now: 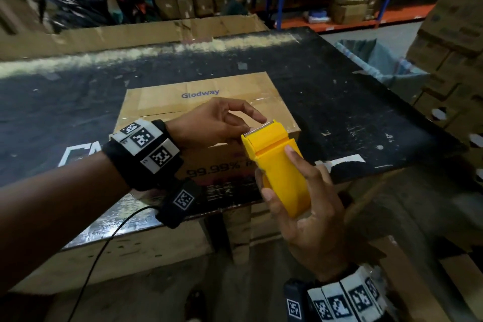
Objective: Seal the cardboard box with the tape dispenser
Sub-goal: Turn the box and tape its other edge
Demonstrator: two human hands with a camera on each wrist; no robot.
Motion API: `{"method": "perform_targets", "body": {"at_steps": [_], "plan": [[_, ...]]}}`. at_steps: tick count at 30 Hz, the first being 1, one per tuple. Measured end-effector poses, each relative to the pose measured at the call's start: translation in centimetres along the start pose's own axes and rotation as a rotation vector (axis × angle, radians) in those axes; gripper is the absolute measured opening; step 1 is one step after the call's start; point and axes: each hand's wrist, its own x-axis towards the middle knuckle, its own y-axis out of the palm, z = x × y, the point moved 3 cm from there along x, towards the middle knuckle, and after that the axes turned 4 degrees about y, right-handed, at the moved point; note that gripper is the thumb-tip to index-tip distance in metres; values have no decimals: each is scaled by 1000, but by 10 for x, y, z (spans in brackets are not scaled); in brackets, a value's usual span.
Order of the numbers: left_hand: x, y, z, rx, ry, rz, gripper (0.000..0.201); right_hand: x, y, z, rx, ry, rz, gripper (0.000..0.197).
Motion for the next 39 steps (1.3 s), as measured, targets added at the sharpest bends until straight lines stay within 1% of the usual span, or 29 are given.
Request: {"method": "perform_targets", "body": {"at_steps": [2,4,7,8,10,12,13,16,20,24,28,34,39], "plan": [[-4,-17,5,22,6,-36,28,9,14,15,-25,8,14,66],[-7,-47,4,55,31,-98,30,15,27,33,-56,9,17,63],[-12,-126,8,50,36,-276,36,13,41,58,-105,17,-4,60],[-14,-157,11,35,28,-313,37,13,46,66,-117,20,-13,60],[-15,-209,23,33,19,-305,39,14,62,86,-130,21,-17,61],[-12,-247,38,56,14,-246,40,23,91,106,-141,35,-9,63],[-9,-264,45,70,18,-228,39,29,109,116,-137,49,-9,64],[-2,-314,71,93,41,-241,38,51,168,138,-108,101,-9,63],[10,-369,122,148,39,-232,37,75,239,159,-116,190,17,60],[29,-402,174,183,26,-204,30,94,292,171,-175,301,127,60],[52,-418,213,177,-3,-157,32,113,328,174,-250,386,209,58],[81,-417,251,159,-2,-87,33,134,353,176,-332,477,243,57],[88,-406,278,110,-20,-48,37,137,362,173,-386,537,289,55]]}}
